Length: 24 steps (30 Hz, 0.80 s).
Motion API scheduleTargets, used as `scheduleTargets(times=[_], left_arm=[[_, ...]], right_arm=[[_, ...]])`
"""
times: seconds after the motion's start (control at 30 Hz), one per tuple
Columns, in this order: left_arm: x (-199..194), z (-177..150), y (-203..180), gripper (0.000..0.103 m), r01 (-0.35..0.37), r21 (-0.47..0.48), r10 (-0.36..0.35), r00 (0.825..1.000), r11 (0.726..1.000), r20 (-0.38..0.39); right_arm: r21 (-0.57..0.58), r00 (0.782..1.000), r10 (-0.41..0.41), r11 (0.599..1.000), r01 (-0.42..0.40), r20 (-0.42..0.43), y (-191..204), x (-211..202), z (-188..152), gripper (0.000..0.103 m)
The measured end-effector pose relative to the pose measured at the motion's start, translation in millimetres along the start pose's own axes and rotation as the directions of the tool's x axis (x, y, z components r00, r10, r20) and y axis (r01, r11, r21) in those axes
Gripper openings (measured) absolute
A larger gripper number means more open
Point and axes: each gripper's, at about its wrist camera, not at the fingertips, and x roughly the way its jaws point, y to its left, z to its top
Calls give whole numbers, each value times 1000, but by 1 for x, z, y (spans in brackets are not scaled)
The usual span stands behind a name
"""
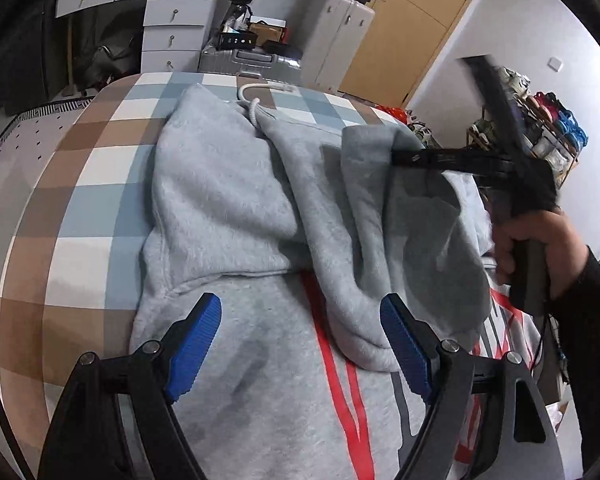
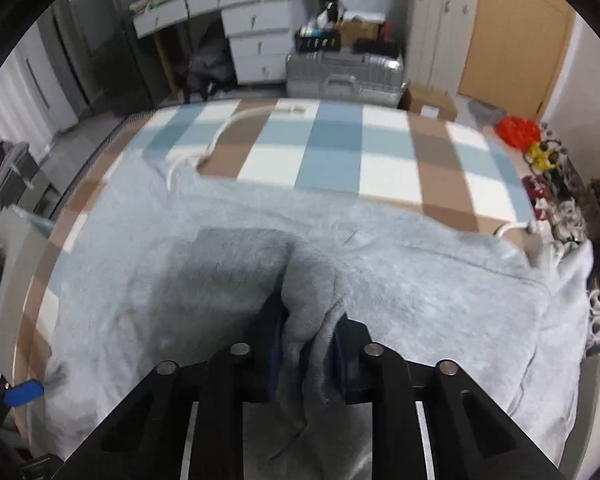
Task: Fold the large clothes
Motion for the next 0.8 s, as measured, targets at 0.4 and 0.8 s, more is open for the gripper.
scheduleTargets(times=[0.4,0.8], left_arm=[[-14,3,17,78,48,-88,-45,998,995,37],[-8,-1,-1,78,41,-13,-41,998,999,46]], right_arm=[[-235,930,40,971,50,364,51,-160,-76,15],[-53,982,159,987,-154,104,52,-69,-171,24]])
